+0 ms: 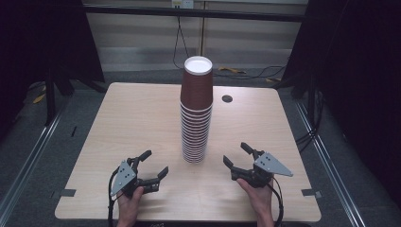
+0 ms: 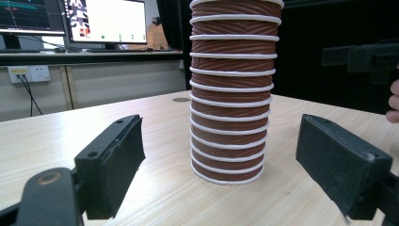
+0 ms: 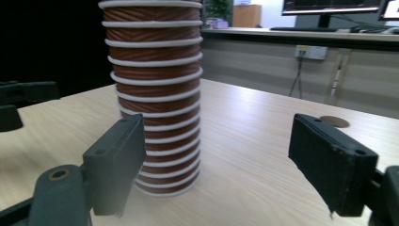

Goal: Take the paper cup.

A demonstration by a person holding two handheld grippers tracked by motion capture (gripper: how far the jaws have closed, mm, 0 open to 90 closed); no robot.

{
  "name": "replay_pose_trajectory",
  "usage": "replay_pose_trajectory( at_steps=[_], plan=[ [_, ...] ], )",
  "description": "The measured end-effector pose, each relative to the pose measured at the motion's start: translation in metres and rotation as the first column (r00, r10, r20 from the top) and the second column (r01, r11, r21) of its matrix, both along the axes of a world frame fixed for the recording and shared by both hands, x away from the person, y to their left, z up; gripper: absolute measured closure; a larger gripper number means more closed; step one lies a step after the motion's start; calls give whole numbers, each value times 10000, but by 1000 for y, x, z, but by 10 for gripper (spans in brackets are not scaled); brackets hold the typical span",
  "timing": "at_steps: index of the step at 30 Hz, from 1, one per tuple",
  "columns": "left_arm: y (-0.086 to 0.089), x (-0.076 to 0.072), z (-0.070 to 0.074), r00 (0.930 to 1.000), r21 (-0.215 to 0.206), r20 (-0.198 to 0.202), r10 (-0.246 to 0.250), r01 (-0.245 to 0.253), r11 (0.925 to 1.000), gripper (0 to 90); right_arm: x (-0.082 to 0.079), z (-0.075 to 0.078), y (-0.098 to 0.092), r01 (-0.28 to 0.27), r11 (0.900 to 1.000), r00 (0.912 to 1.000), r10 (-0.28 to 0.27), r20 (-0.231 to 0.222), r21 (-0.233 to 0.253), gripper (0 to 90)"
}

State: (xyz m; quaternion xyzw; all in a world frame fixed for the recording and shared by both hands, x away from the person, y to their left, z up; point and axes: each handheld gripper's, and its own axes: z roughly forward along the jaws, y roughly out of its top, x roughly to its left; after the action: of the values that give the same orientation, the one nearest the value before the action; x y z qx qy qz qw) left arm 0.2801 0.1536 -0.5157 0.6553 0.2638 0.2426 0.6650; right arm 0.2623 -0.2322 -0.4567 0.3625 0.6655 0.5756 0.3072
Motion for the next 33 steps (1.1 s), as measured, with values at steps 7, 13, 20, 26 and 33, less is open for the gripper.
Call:
replay_pose_trajectory(
  at_steps=[7, 13, 20, 26, 33],
  plan=[
    [0, 0, 0, 10000, -16, -14, -23, 23, 10000, 155, 7, 22, 5, -807, 9962, 9962, 817, -296, 328, 223],
    [0, 0, 0, 10000, -17, -13, -21, 21, 10000, 155, 14, 47, 7, -1273, 9916, 9914, 1279, -275, 205, 267],
    [0, 0, 0, 10000, -20, -12, -25, 25, 10000, 155, 22, 79, 12, -1561, 9877, 9877, 1562, 45, -15, 267],
    [0, 0, 0, 10000, -21, -11, -26, 26, 10000, 155, 33, 106, 17, -2464, 9688, 9689, 2457, -288, -265, 291],
    [0, 0, 0, 10000, -15, -7, -32, 32, 10000, 155, 41, 132, 27, -2767, 9599, 9609, 2764, -134, -451, 277]
  ],
)
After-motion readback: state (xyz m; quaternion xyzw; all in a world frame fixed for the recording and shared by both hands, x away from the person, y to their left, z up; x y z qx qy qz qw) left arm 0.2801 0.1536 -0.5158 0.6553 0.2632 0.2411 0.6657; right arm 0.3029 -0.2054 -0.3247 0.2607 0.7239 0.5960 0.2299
